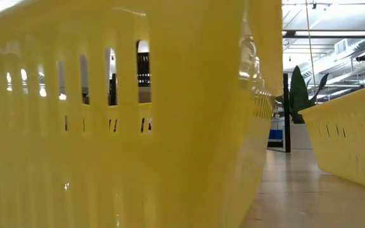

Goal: Stack baskets on shelf by color
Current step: Stack the bottom black basket on top of the black basket on the shelf

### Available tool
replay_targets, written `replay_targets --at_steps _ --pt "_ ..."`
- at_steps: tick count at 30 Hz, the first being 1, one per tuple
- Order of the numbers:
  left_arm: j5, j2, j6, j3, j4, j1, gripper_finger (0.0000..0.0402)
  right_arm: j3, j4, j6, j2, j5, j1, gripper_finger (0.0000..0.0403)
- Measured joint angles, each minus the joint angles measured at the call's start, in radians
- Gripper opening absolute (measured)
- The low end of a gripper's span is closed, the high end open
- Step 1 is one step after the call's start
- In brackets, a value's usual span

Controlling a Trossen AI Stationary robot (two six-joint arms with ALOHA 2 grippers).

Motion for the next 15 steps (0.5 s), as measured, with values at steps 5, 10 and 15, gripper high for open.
replay_targets --at_steps 5,10,15 --pt "0.002 0.020 0.000 0.000 -0.001 0.000 0.0026 0.000 0.001 0.001 0.000 0.001 0.000 0.0158" --pt "0.002 0.019 0.011 0.000 -0.002 0.000 0.0057 0.000 0.001 0.014 0.000 0.000 0.000 0.0158" --pt "0.002 0.017 0.051 0.000 -0.014 -0.001 0.0109 0.000 0.001 0.012 0.000 0.000 0.000 0.0158"
